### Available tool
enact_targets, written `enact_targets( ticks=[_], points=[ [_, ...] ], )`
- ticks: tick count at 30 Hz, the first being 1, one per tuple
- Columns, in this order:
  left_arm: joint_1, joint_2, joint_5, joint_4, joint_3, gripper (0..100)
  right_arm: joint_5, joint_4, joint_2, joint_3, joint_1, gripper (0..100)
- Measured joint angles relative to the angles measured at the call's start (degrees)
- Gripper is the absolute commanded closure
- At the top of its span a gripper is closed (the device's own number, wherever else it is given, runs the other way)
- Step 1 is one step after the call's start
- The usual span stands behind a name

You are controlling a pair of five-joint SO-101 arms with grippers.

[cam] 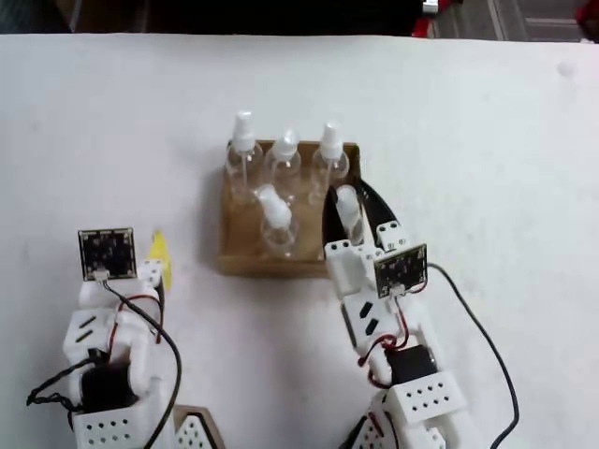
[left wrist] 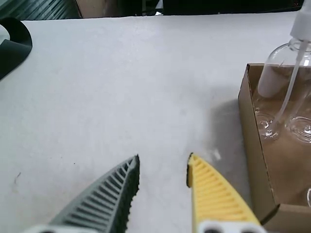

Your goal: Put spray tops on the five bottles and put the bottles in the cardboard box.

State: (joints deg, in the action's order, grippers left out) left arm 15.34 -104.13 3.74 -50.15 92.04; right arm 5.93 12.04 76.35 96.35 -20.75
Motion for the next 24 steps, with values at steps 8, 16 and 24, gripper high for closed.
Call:
enact_targets(
  ticks=[8, 16, 24],
  points=[
    [0.0, 0.0, 0.0, 0.0, 0.0, 85, 0.0, 0.0, 0.0, 0.0, 0.0, 89.6],
    [0.0, 0.0, 0.0, 0.0, 0.0, 85, -0.1, -4.5, 2.0, -1.8, 3.1, 82.2],
    [0.0, 0.0, 0.0, 0.0, 0.0, 85, -0.1, -25.8, 11.5, -9.5, 4.0, 82.2]
  ],
)
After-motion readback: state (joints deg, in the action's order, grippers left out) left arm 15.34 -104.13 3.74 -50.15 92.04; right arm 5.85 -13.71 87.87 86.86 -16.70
